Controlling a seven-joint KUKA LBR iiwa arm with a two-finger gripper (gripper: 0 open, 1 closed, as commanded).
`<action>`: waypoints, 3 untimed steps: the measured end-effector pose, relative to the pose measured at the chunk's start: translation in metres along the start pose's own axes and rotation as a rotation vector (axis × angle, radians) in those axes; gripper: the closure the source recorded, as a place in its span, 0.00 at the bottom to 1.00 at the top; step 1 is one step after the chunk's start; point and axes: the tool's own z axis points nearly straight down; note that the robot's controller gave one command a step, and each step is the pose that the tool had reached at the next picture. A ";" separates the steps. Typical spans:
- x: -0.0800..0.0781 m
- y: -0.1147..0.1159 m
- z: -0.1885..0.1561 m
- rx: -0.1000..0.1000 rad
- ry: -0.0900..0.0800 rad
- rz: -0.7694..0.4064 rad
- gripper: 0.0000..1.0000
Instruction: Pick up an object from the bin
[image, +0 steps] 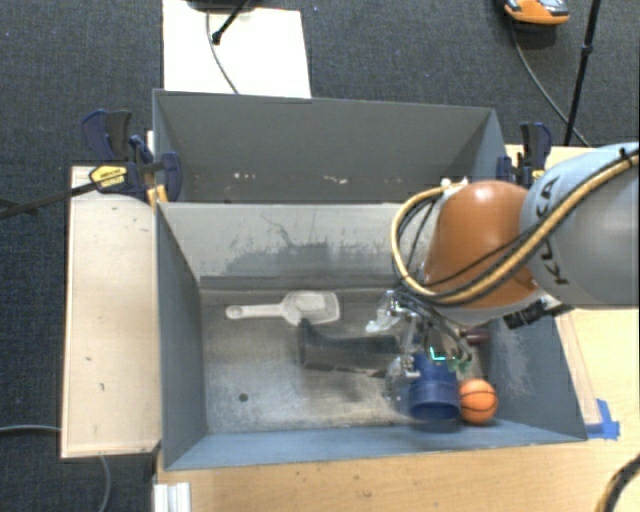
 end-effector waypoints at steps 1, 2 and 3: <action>-0.002 0.000 -0.004 0.000 -0.008 0.001 0.00; -0.004 0.007 0.057 -0.001 -0.019 0.061 1.00; -0.004 0.007 0.057 -0.001 -0.019 0.062 1.00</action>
Offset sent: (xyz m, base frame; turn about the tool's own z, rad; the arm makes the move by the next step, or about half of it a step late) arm -0.0019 0.0077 -0.0656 0.0583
